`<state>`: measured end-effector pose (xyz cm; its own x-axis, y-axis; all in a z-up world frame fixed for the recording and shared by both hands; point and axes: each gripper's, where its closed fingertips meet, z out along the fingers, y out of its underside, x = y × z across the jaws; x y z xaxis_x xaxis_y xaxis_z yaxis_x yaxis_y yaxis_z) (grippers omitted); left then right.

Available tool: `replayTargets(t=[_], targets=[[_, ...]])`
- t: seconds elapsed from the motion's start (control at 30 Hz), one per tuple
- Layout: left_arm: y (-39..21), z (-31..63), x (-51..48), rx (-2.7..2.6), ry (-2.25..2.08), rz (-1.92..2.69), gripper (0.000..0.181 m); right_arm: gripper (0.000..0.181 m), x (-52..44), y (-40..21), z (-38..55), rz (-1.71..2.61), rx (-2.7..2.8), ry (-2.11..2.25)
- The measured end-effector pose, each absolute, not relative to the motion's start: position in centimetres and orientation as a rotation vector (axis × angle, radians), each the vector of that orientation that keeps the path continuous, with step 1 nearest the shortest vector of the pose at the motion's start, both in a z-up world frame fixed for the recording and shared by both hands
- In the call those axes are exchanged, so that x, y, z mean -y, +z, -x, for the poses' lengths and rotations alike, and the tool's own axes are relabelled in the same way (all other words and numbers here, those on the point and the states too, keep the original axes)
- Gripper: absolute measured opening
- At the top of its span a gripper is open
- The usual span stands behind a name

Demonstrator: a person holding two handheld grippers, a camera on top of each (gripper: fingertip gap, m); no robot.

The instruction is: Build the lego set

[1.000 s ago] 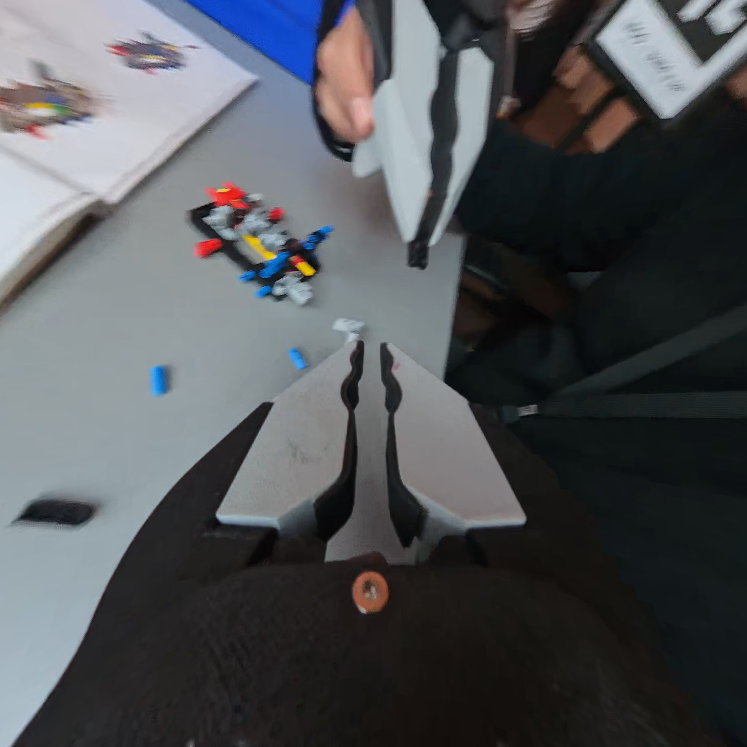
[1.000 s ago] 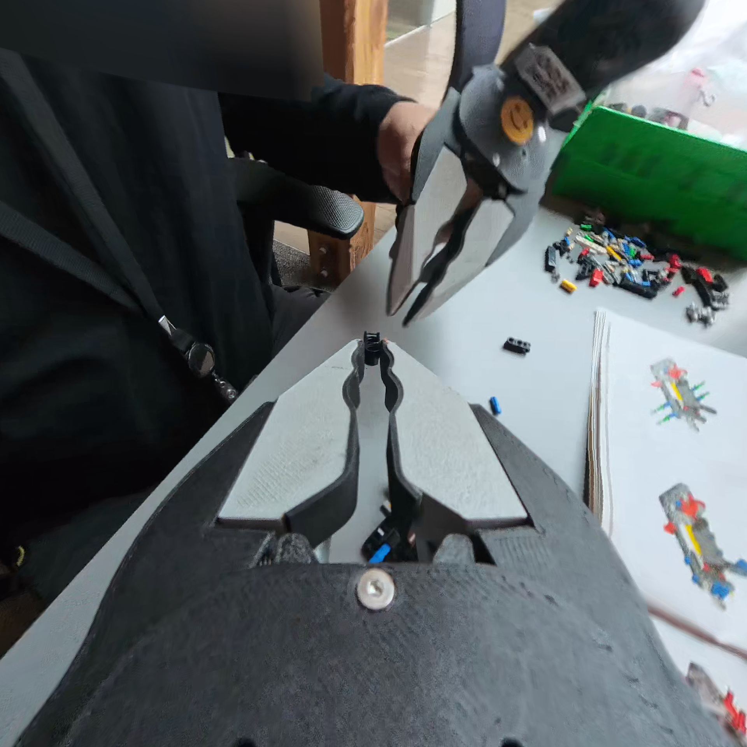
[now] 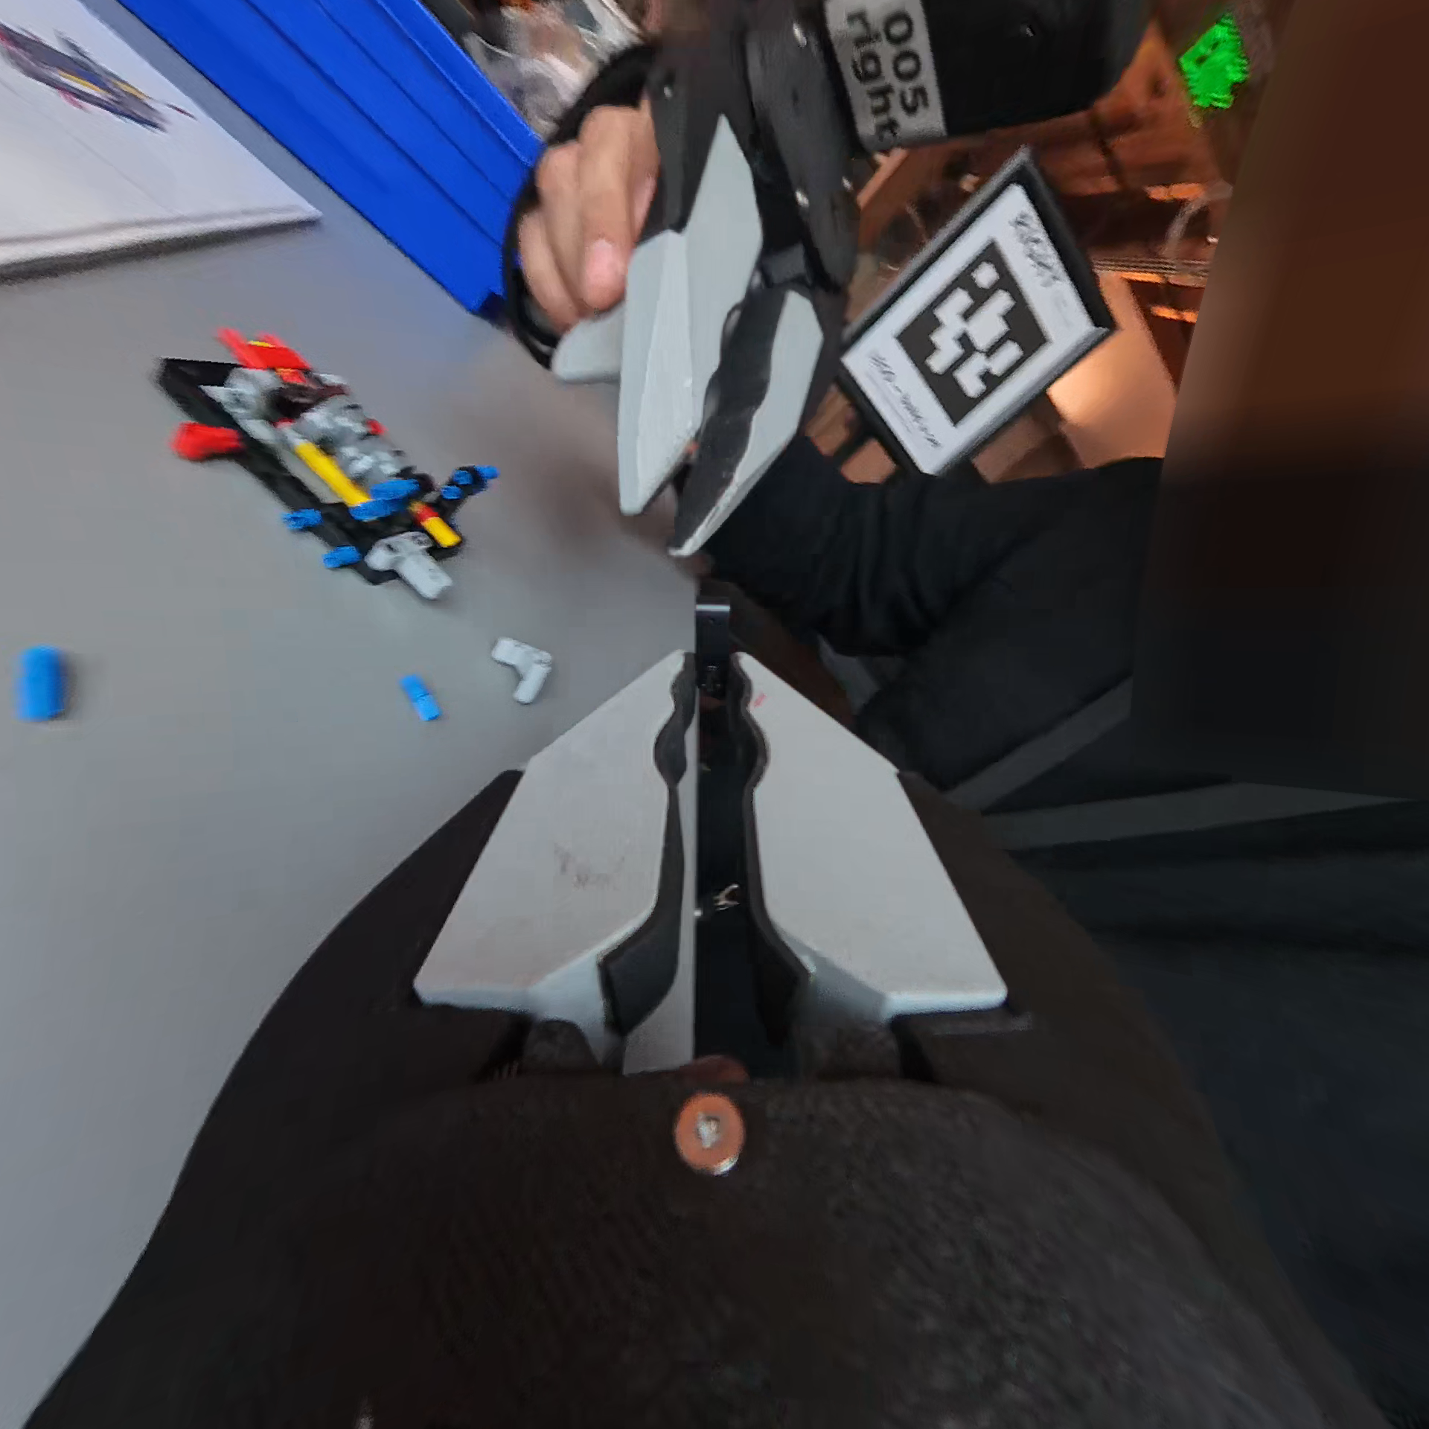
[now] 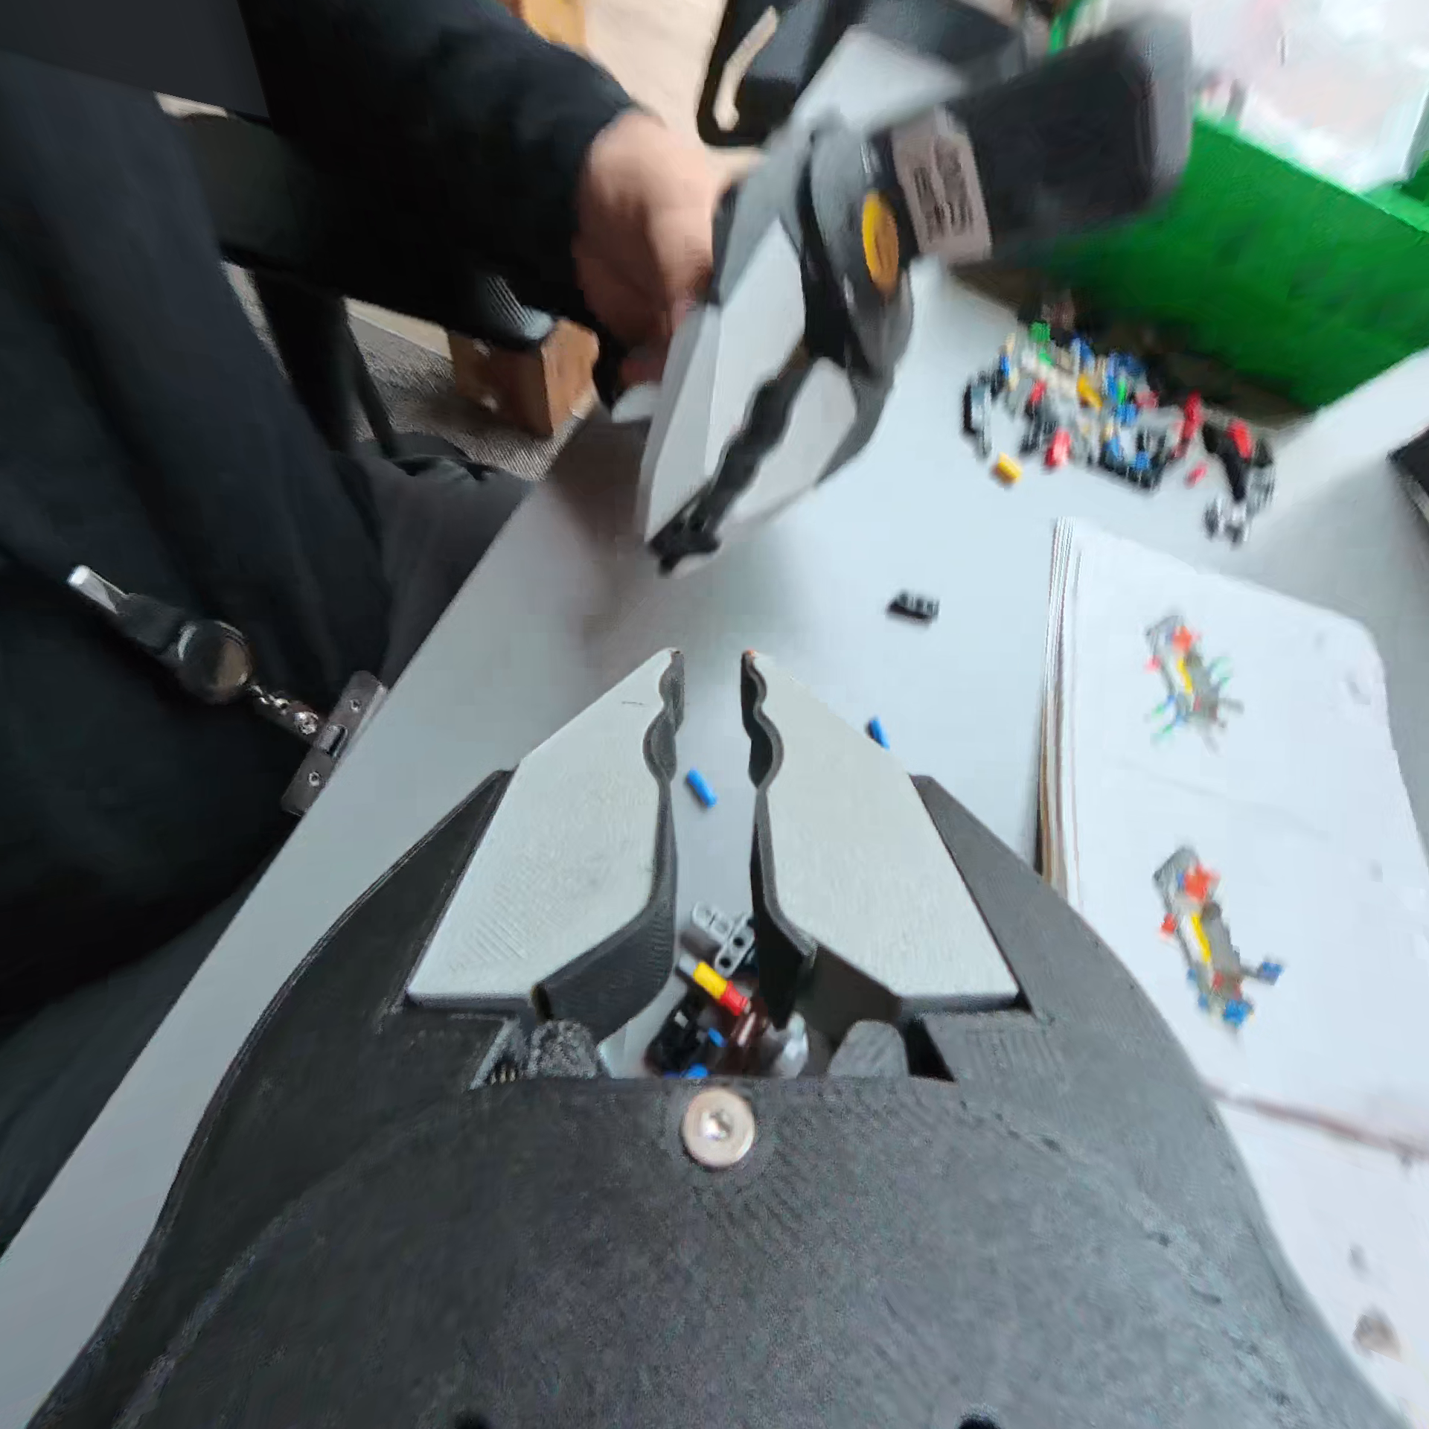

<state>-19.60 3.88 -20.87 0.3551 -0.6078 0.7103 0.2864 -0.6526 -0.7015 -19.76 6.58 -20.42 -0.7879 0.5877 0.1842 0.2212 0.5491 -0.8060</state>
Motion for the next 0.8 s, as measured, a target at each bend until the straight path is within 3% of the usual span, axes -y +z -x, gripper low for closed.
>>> replayTargets(t=[0.23,0.33,0.63,0.8], targets=[[-23.5,22.8,-3.5,-0.076,-1.235,1.899,0.005,0.002,-9.0,-27.8,19.3,0.835,2.399,0.674],[-24.8,22.6,-3.2,-0.049,-1.238,1.969,0.005,0.011,-9.2,-28.8,19.4,0.839,2.451,0.620],[-23.1,21.0,-3.6,-0.042,-1.356,1.858,0.005,0.034,-4.1,-23.2,22.2,0.711,2.197,0.972],[-22.5,20.5,-4.0,0.009,-1.439,1.790,0.005,0.022,-3.3,-23.1,22.8,0.606,2.133,0.853]])
